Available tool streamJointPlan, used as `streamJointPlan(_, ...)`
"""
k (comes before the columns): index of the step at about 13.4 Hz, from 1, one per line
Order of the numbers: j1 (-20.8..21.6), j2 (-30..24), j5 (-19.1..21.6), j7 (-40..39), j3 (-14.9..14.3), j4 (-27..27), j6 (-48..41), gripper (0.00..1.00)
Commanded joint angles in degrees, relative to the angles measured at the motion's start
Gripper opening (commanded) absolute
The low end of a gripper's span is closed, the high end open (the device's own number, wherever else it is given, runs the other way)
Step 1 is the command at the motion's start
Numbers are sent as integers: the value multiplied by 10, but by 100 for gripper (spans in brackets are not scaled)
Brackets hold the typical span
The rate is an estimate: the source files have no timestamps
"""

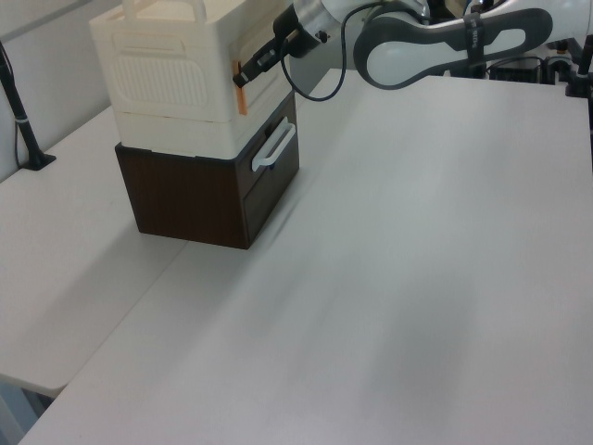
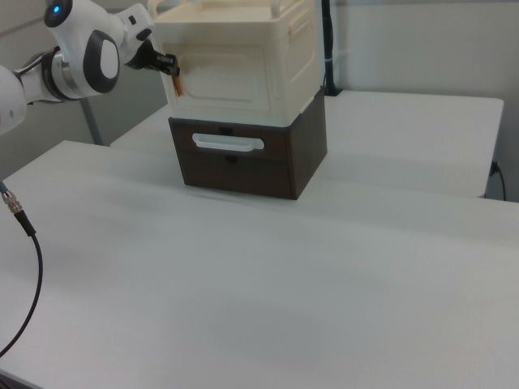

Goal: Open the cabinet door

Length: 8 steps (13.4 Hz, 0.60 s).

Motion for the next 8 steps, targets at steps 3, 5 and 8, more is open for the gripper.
streamJointPlan(3, 7, 13, -12, 17, -9, 4, 15, 18)
streamJointPlan(5, 5, -7, -13, 13, -7, -9, 12, 10)
streamJointPlan(8, 6, -24, -13, 12, -7, -20, 10, 6)
